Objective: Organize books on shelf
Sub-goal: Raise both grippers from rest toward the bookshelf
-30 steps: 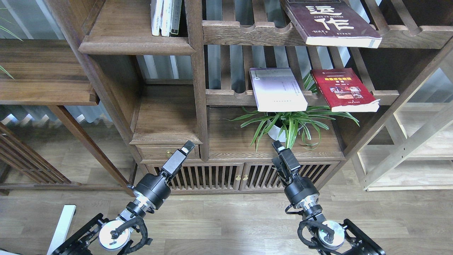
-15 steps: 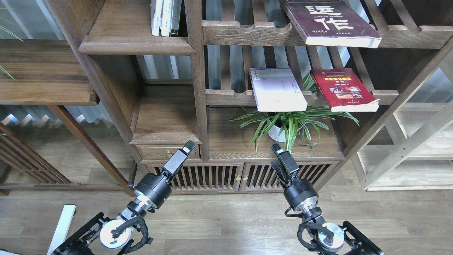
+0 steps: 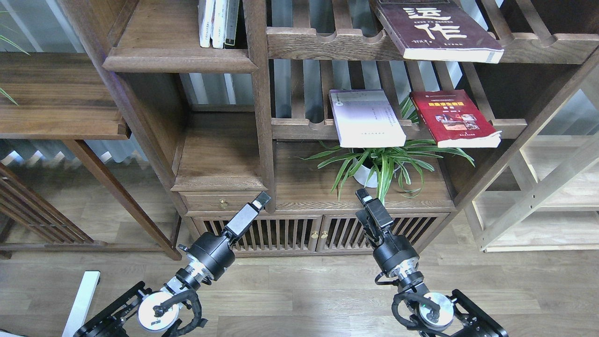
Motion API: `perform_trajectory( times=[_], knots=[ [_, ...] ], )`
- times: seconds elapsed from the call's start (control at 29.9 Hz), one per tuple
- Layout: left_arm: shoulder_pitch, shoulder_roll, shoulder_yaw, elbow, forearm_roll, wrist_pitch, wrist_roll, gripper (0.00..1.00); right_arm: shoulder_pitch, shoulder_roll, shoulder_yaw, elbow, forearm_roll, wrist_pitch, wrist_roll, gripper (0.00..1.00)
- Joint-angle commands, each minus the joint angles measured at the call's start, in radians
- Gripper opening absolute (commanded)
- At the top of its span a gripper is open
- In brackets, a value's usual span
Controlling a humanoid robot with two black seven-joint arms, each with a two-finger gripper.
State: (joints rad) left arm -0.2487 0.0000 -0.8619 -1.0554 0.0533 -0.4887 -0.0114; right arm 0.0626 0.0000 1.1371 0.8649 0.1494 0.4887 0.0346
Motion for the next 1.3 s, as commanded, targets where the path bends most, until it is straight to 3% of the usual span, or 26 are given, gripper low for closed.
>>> perform_trajectory(
  times=[0.0,0.2,0.3,0.7,0.8,0.94,1.1,1.27],
  knots=[
    [0.000,0.000,-0.003,-0.006,-0.012,0.000,-0.001,0.99,-0.006,0.000,0.000,-0.009,0.001,0.000,0.004,1.00],
    [0.019,0.000,-0.015,-0.035,-0.015,0.000,-0.002,0.99,-0.032,0.000,0.007,-0.009,-0.001,0.000,0.001,1.00],
    [0.017,0.000,-0.038,-0.034,-0.033,0.000,-0.024,0.99,-0.030,0.000,0.016,-0.009,-0.001,0.000,0.001,1.00],
    [0.025,0.000,-0.049,-0.091,-0.046,0.000,-0.001,0.99,-0.041,0.000,0.035,-0.006,-0.005,0.000,-0.004,1.00],
    [0.023,0.000,-0.051,-0.095,-0.033,0.000,0.033,0.99,-0.041,0.000,0.036,-0.006,-0.005,0.000,-0.004,1.00],
    [0.043,0.000,-0.100,-0.120,-0.035,0.000,0.134,0.99,-0.043,0.000,0.038,-0.006,-0.004,0.000,-0.004,1.00],
    [0.066,0.000,-0.224,-0.147,-0.042,0.000,0.174,0.99,-0.058,0.000,0.062,0.000,-0.002,0.000,0.001,1.00],
    [0.115,0.000,-0.247,-0.208,-0.047,0.000,0.205,0.99,-0.078,0.000,0.084,0.028,0.002,0.000,0.002,1.00]
  ],
)
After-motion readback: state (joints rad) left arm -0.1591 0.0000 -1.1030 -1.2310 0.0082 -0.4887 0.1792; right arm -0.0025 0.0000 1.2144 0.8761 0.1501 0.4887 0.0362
